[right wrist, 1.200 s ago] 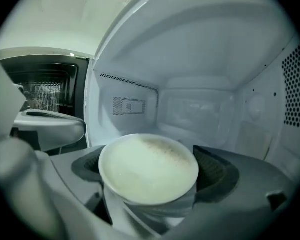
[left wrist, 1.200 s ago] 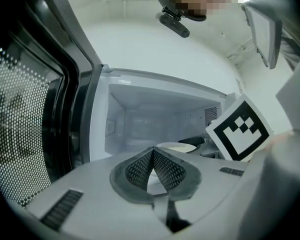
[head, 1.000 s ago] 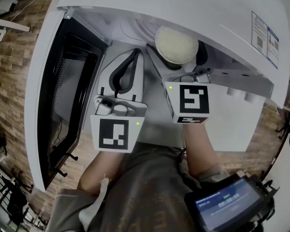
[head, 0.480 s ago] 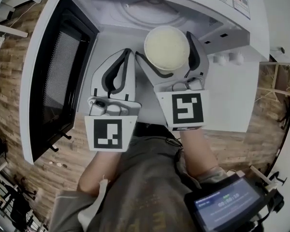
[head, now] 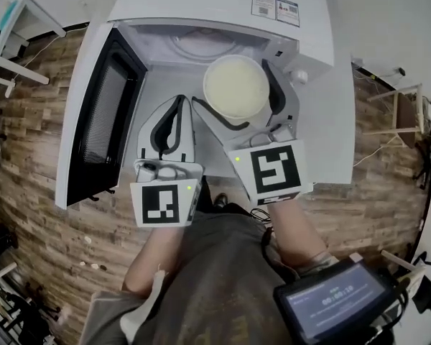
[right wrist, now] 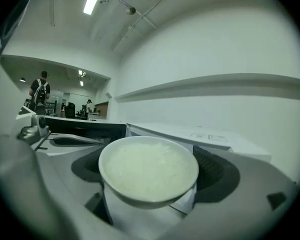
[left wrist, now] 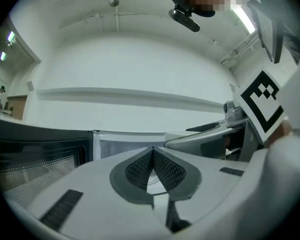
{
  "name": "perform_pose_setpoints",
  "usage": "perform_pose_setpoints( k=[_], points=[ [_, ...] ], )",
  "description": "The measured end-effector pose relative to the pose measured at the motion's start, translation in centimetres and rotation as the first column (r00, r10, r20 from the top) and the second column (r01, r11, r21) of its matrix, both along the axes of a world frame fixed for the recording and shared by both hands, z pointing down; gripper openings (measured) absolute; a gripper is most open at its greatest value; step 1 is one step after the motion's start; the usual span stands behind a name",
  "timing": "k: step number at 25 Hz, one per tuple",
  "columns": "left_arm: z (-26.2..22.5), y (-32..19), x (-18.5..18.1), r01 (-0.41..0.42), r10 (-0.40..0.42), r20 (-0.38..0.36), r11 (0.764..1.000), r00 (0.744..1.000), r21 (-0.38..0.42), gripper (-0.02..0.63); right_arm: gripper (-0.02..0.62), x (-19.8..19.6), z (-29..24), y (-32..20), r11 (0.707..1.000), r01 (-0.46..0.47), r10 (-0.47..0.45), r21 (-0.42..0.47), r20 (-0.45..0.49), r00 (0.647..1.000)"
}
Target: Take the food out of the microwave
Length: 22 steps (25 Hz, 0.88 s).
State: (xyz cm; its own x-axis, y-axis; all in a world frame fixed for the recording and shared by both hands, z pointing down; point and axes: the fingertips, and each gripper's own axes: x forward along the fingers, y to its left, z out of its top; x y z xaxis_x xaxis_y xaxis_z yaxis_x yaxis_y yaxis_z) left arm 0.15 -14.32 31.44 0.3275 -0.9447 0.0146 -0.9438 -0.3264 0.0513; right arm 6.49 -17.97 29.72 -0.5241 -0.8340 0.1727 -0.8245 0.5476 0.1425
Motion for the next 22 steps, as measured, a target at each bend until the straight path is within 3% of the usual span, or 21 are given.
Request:
perform_pose_setpoints(
  k=[11, 22],
  points=[
    [-5.3, -3.4, 3.3, -0.058, 0.059, 0.0, 0.996, 0.998, 0.064, 0.008, 0.535, 2.9, -5.3, -4.4, 0.998, -0.044, 0.045, 0.039, -0.031, 0.998],
    [-7.6, -10.1, 2.2, -0.108, 0.106, 0.029, 0.991, 0.994, 0.074, 0.008, 0.535, 2.1, -5.0, -11.9, 0.994, -0.109, 0.106, -0.024, -0.079, 0.991]
  ],
)
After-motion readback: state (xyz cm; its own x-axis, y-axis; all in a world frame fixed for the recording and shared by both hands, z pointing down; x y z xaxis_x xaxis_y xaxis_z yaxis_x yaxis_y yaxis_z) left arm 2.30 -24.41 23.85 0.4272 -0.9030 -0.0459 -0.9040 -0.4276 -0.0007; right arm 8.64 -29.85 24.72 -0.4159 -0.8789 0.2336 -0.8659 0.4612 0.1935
